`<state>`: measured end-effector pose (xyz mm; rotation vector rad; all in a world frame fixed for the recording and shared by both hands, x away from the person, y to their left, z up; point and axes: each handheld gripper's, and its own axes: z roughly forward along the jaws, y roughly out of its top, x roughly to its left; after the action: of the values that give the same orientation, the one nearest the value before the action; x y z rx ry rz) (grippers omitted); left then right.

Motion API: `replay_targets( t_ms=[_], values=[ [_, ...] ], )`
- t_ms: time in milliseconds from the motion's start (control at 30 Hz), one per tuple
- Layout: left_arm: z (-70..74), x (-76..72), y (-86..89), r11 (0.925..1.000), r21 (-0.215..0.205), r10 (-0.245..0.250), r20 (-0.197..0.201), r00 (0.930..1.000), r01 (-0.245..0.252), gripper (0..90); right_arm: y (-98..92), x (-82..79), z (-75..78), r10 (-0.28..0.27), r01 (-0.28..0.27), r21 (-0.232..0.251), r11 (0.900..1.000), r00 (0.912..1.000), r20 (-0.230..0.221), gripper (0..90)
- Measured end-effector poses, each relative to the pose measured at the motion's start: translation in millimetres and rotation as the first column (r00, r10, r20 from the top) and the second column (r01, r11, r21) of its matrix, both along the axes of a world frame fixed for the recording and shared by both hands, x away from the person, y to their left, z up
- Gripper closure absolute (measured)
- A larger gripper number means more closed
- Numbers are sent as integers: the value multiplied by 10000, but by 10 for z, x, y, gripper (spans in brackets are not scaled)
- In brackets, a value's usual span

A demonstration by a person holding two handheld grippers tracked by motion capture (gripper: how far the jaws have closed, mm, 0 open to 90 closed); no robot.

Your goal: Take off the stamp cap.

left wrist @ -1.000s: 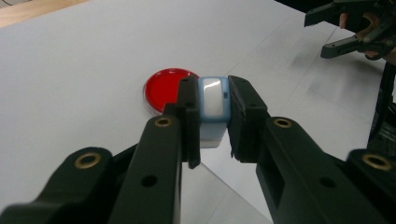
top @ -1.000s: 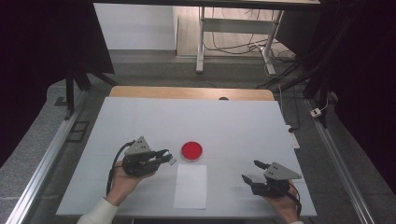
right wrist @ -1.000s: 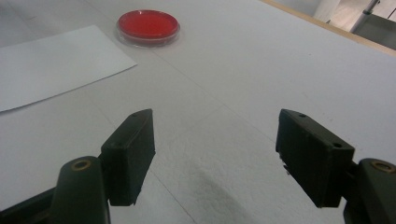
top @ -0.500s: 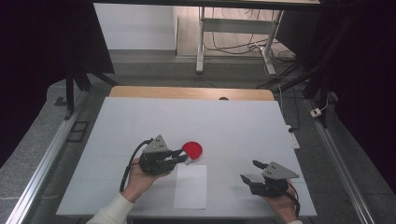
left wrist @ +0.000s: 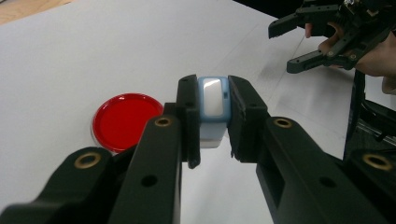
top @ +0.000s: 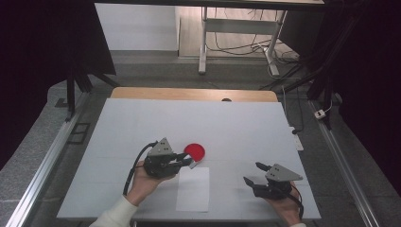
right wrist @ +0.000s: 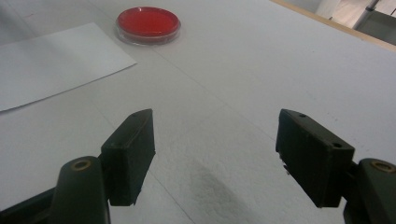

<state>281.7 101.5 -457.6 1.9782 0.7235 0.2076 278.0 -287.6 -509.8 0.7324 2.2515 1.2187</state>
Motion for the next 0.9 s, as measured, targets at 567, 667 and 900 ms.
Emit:
replay_targets(
  t_ms=[567, 667, 900],
  values=[
    [-15, 8, -20, 9999, 94, -45, 39, 10000, 44, 751, 106, 19, 10, -196, 195, -98, 9998, 9998, -101, 282],
    [-8, 6, -26, 10000, 60, 1, 71, 10000, -2, 751, 177, 25, 21, -231, 230, -148, 9996, 9997, -86, 285],
    [-8, 30, -24, 10000, 40, -44, 20, 10000, 43, 751, 301, 22, 116, -85, 85, -28, 10000, 9999, -90, 287]
  ],
)
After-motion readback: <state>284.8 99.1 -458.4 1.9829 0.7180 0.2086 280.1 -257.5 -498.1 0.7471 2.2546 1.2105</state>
